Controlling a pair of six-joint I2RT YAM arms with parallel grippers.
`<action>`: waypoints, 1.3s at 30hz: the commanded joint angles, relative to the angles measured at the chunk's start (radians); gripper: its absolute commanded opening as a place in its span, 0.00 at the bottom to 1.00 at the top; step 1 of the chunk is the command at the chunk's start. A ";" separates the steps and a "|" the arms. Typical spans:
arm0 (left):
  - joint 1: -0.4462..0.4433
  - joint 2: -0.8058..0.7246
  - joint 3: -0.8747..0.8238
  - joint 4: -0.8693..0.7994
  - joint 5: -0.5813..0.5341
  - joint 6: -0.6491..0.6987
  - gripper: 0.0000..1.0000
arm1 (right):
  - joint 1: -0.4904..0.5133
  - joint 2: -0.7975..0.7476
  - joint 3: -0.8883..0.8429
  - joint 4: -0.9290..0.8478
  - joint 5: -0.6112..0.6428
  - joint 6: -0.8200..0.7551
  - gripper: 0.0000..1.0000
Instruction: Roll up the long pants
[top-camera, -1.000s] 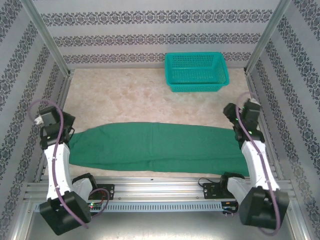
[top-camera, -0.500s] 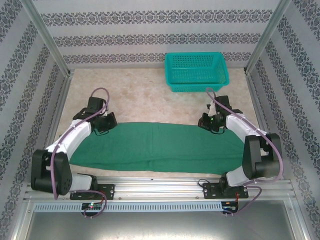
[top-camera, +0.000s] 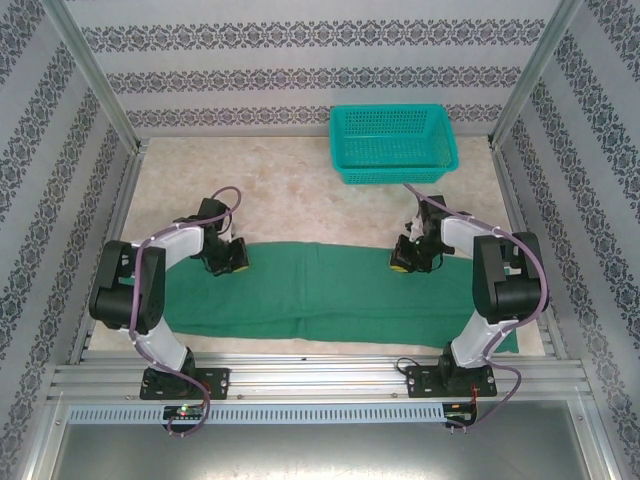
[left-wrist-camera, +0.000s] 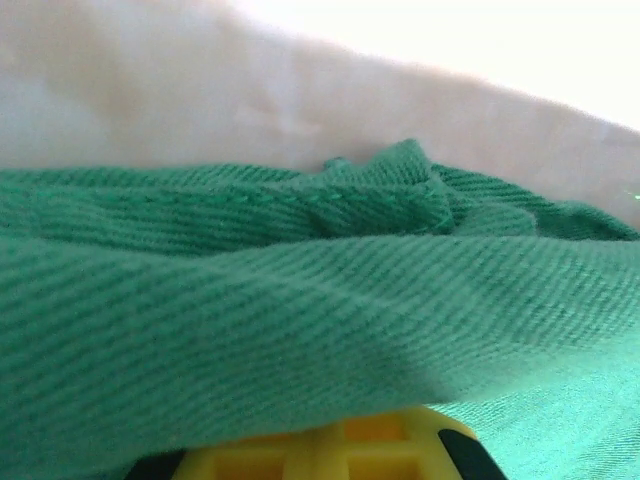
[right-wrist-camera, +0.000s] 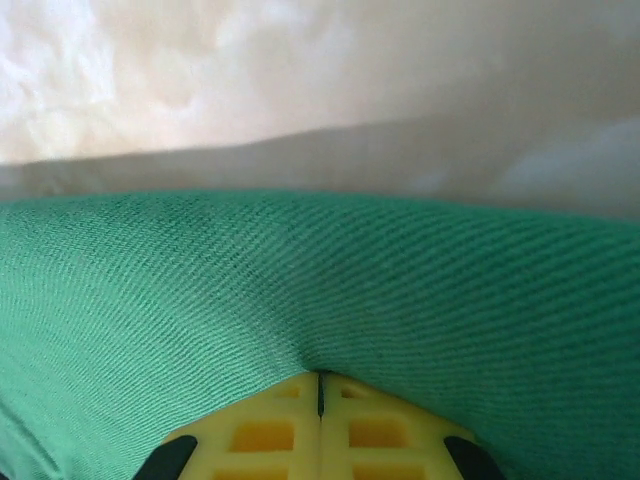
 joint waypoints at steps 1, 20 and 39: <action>-0.011 0.094 0.072 0.024 -0.035 -0.014 0.00 | 0.003 0.056 0.090 -0.034 0.045 0.025 0.00; 0.099 0.204 0.311 -0.102 -0.111 0.019 0.00 | -0.048 0.254 0.505 -0.201 0.068 0.004 0.00; 0.356 -0.101 -0.060 -0.098 -0.215 -0.056 0.45 | 0.043 -0.006 0.284 -0.467 0.102 -0.101 0.00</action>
